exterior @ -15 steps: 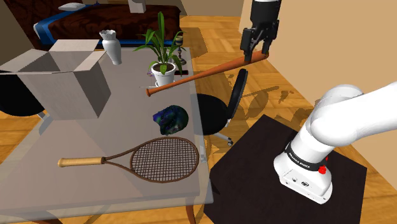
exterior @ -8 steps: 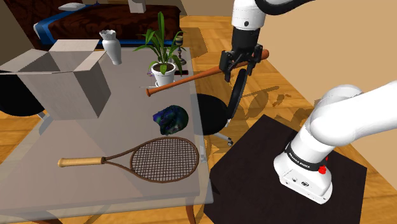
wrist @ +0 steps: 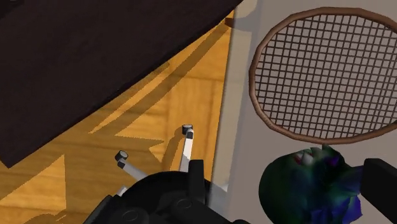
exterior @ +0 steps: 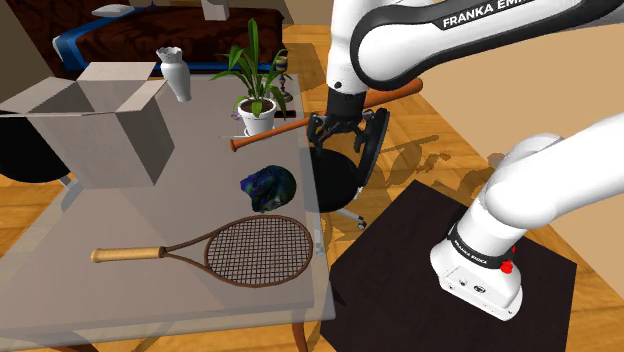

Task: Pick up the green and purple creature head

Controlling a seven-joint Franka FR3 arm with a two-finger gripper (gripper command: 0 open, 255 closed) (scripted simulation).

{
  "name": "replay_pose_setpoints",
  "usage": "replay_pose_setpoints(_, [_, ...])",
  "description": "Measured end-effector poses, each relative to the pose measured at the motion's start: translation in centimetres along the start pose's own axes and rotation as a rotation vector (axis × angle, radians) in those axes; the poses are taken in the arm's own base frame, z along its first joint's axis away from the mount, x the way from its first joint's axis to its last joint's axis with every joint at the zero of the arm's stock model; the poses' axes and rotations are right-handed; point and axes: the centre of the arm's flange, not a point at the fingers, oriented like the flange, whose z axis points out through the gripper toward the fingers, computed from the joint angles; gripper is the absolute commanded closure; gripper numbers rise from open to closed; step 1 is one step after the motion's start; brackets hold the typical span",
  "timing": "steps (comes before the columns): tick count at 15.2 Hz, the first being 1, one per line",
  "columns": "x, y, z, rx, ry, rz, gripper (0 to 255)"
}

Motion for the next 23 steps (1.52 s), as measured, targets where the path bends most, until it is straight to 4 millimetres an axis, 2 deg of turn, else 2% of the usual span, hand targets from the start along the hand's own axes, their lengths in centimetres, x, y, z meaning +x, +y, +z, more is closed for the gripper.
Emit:
replay_pose_setpoints(7, [1.1,-5.6,6.1,0.046,0.036,0.217,0])
replay_pose_setpoints(13, [3.2,-10.7,11.0,0.086,0.064,0.403,0])
replay_pose_setpoints(19, [6.4,-15.6,15.6,0.131,0.089,0.591,0])
replay_pose_setpoints(23, [9.2,-18.3,18.7,0.158,0.109,0.717,0])
